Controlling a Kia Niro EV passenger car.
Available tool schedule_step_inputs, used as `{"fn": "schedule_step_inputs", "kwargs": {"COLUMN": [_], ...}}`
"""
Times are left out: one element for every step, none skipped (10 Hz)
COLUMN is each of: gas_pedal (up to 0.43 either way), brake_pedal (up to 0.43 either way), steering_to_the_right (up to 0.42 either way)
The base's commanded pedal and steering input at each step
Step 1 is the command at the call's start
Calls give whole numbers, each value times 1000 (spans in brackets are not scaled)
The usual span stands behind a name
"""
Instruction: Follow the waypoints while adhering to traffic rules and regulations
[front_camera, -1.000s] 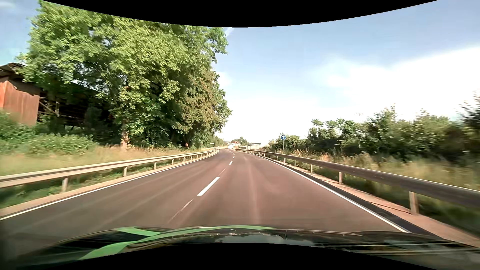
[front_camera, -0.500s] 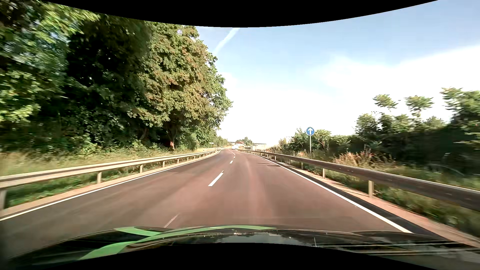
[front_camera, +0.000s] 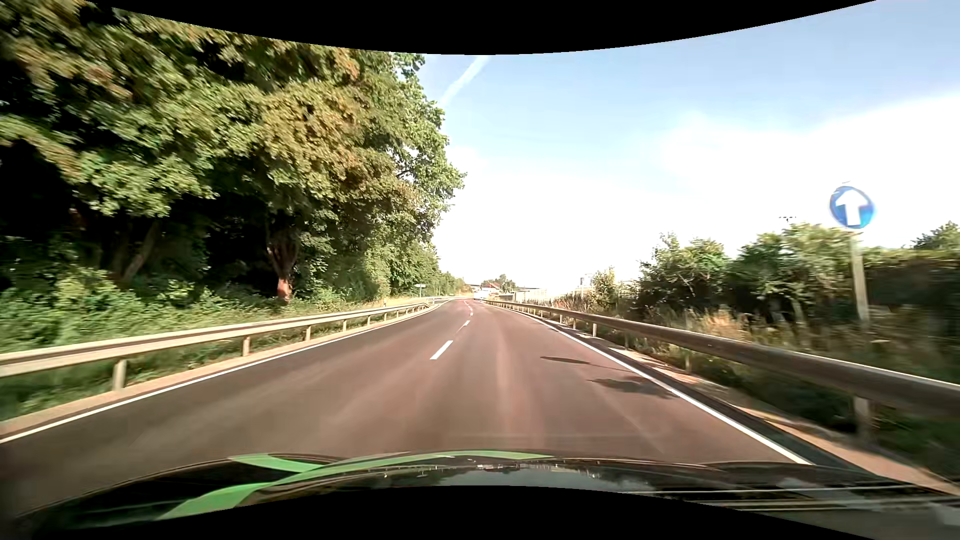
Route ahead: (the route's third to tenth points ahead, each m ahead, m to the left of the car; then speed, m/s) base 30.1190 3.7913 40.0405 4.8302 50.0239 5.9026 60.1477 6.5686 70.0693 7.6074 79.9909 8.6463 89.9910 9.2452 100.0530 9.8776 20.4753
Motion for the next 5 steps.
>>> {"fn": "schedule_step_inputs", "kwargs": {"gas_pedal": [189, 209, 220, 228, 248], "brake_pedal": [0, 0, 0, 0, 0], "steering_to_the_right": [-12, -13, -12, -12, -12]}}
